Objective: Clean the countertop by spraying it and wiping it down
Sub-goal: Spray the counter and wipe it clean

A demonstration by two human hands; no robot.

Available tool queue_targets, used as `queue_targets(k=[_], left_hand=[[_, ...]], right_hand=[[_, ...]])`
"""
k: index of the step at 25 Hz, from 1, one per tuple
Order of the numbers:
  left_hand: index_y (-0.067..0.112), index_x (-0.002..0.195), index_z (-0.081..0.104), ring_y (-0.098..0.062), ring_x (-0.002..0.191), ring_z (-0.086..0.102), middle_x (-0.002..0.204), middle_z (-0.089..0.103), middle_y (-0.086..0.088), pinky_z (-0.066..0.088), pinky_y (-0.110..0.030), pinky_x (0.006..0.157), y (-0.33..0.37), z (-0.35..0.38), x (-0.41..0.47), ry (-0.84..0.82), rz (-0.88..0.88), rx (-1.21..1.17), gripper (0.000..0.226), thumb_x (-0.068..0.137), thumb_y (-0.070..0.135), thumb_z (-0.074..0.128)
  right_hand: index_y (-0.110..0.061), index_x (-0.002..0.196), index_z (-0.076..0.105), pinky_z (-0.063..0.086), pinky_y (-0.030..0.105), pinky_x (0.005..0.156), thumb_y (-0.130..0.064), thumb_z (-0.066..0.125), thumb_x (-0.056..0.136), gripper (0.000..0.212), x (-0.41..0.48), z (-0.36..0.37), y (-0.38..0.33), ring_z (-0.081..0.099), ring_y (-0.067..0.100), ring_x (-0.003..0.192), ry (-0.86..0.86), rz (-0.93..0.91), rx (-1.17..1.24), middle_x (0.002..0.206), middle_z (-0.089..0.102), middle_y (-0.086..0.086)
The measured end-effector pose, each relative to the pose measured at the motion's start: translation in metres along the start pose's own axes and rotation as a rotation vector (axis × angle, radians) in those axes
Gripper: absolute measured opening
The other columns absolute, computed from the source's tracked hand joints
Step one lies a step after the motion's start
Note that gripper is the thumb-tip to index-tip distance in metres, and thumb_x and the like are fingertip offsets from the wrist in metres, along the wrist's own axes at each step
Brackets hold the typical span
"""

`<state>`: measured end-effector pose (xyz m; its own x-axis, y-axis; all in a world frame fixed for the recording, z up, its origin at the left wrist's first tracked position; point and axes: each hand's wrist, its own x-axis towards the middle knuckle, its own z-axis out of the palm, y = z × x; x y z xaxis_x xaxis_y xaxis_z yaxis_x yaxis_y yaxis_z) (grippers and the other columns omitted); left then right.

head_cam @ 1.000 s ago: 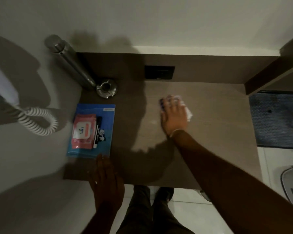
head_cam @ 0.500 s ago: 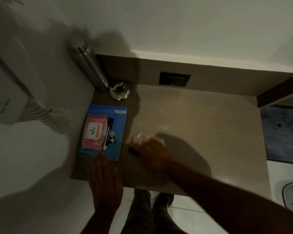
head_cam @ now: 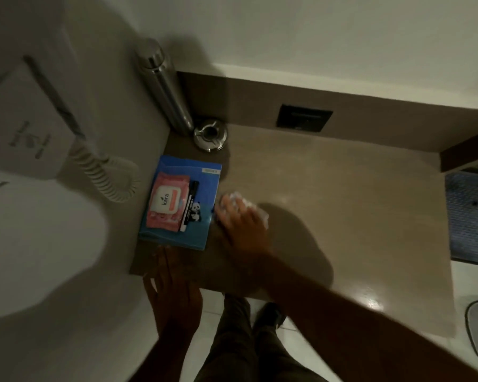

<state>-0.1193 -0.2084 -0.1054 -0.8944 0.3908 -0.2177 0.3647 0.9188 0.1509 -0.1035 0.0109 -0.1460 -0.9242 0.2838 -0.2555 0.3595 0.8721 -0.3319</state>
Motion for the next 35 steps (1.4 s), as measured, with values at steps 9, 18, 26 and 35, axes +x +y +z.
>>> queue_targets(k=[9, 18, 26, 35], left_hand=[[0.006, 0.16, 0.016, -0.039, 0.149, 0.028, 0.163, 0.027, -0.021, 0.022, -0.059, 0.122, 0.045, -0.012, 0.027, 0.03, 0.136, -0.18, 0.075, 0.091, 0.029, 0.035], [0.02, 0.162, 0.006, -0.021, 0.158, 0.01, 0.171, 0.008, -0.005, 0.03, -0.055, 0.122, 0.087, -0.002, 0.04, -0.055, 0.381, -0.188, 0.076, 0.092, 0.024, 0.035], [0.019, 0.162, 0.001, -0.021, 0.157, -0.01, 0.171, -0.006, -0.003, 0.001, -0.05, 0.126, 0.157, -0.003, 0.036, -0.12, 0.656, 0.053, 0.07, 0.101, 0.045, 0.026], [0.021, 0.16, -0.008, -0.023, 0.156, -0.019, 0.17, -0.014, -0.003, -0.01, -0.05, 0.124, 0.206, -0.011, 0.046, -0.155, 0.696, 0.044, 0.073, 0.098, 0.046, 0.021]], right_hand=[[-0.039, 0.166, 0.017, 0.024, 0.048, 0.126, -0.062, 0.034, 0.106, 0.066, -0.2, 0.029, 0.085, 0.019, 0.023, 0.162, 0.037, 0.186, -0.031, 0.176, 0.01, -0.006], [-0.022, 0.166, 0.025, 0.027, 0.055, 0.127, -0.042, 0.038, 0.107, 0.064, -0.228, -0.034, 0.249, 0.015, 0.032, 0.162, 0.276, 0.895, 0.102, 0.174, 0.019, 0.008], [-0.029, 0.159, 0.036, 0.052, 0.055, 0.109, -0.016, 0.05, 0.105, 0.057, -0.177, -0.056, 0.2, 0.059, 0.039, 0.133, 0.457, 1.033, 0.387, 0.156, 0.052, 0.014], [-0.001, 0.133, 0.064, 0.058, 0.042, 0.094, -0.024, 0.047, 0.11, 0.036, -0.127, -0.09, 0.129, 0.068, 0.042, 0.121, 0.506, 0.846, 1.721, 0.126, 0.073, 0.023]])
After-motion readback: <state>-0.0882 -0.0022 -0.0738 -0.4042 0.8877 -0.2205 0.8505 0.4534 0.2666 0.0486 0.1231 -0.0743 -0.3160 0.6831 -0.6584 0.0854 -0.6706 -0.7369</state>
